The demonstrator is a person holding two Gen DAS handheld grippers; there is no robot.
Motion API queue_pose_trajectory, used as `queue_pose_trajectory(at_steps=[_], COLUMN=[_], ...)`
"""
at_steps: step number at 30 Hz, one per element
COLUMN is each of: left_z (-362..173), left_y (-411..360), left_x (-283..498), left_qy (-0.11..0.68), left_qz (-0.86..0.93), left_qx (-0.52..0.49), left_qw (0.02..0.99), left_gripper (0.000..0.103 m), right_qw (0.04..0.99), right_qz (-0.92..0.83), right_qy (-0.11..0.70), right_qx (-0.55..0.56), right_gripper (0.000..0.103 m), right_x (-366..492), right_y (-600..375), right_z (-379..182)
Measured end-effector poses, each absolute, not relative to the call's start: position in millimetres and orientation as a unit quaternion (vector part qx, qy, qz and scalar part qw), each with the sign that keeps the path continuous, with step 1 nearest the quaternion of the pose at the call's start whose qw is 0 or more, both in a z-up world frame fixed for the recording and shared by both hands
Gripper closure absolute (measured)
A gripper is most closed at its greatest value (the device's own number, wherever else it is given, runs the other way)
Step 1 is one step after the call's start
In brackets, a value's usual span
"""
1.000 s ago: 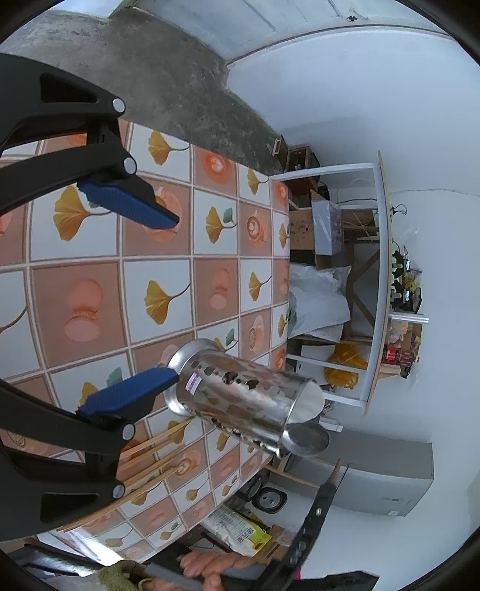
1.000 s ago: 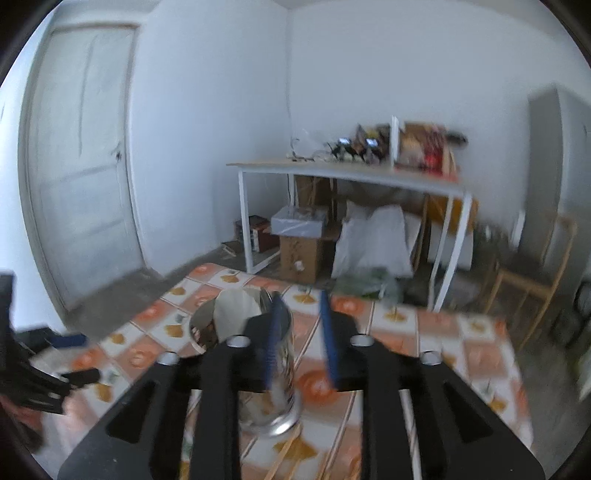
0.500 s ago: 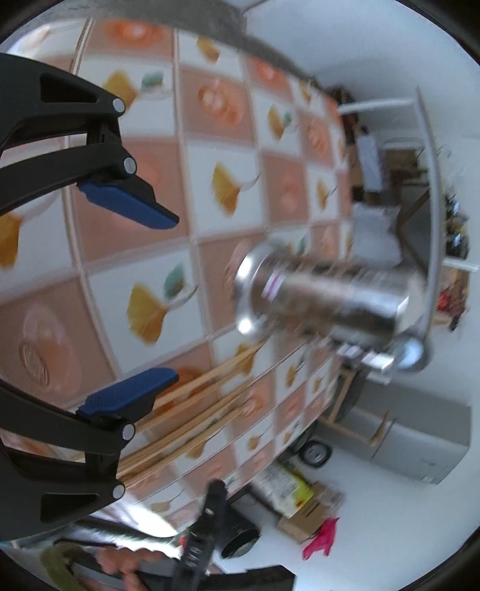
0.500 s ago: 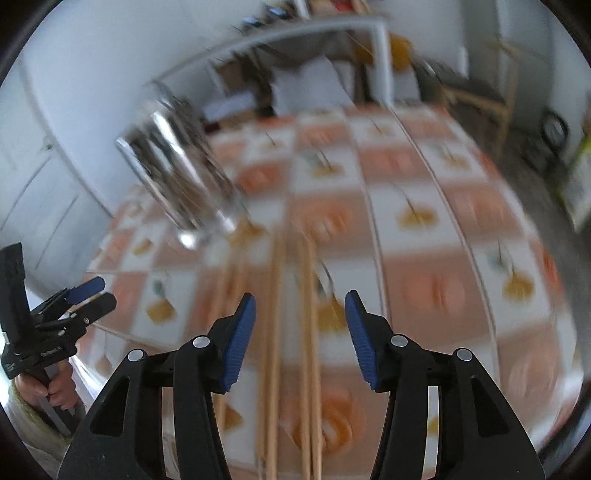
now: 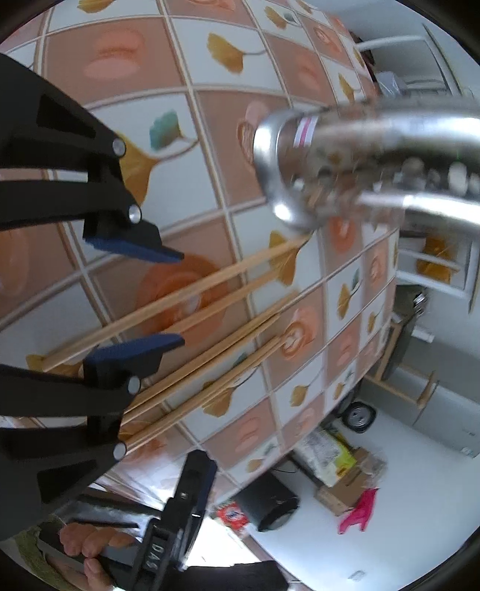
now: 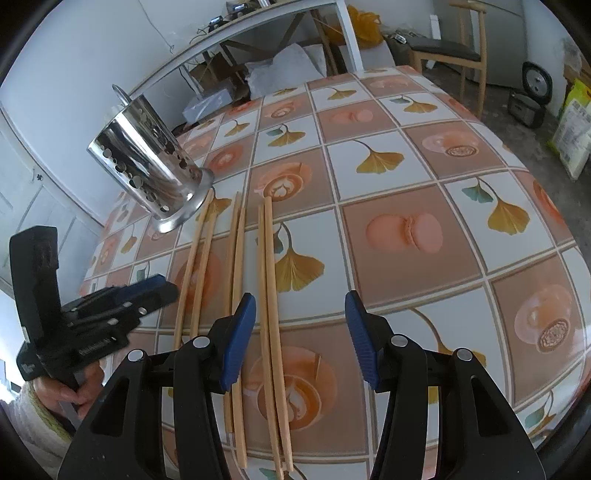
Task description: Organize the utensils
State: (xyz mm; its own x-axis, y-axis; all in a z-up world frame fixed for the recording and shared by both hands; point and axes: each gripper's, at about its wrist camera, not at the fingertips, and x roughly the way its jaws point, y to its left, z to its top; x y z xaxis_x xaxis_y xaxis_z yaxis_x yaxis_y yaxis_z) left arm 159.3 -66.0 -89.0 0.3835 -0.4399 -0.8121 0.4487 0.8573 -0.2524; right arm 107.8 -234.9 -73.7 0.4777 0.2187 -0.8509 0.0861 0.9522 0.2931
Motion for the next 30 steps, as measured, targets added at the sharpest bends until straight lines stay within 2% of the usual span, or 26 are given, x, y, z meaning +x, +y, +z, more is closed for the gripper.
queue_pose_trajectory(at_steps=[10, 18, 20, 28, 30], left_z=[-97.4, -96.2, -95.8, -94.2, -93.9], left_y=[-86.0, -75.0, -65.3, -16.3, -7.2], left_x=[143.4, 125.2, 118.2, 84.6, 80.9], left_qy=[0.476, 0.477, 0.483, 0.503, 0.498], left_qz=[-0.245, -0.222, -0.214, -0.18, -0.179], left_qx=[0.08, 0.101, 0.1, 0.083, 0.076], left_qw=[0.841, 0.844, 0.843, 0.841, 0.845], left_gripper=[0.09, 0.094, 0.096, 0.096, 0.095], right_qw=[0.849, 0.85, 0.85, 0.857, 0.861], right_qz=[0.036, 0.035, 0.034, 0.032, 0.031], right_qy=[0.503, 0.503, 0.505, 0.499, 0.494], right_qx=[0.156, 0.149, 0.142, 0.123, 0.114], right_gripper=[0.054, 0.054, 0.052, 0.029, 0.027], right_x=[102.3, 96.4, 95.2, 90.7, 90.6], right_y=[-242.4, -240.8, -238.9, -229.0, -225.8], right_z=[-75.3, -73.4, -73.2, -64.7, -59.5])
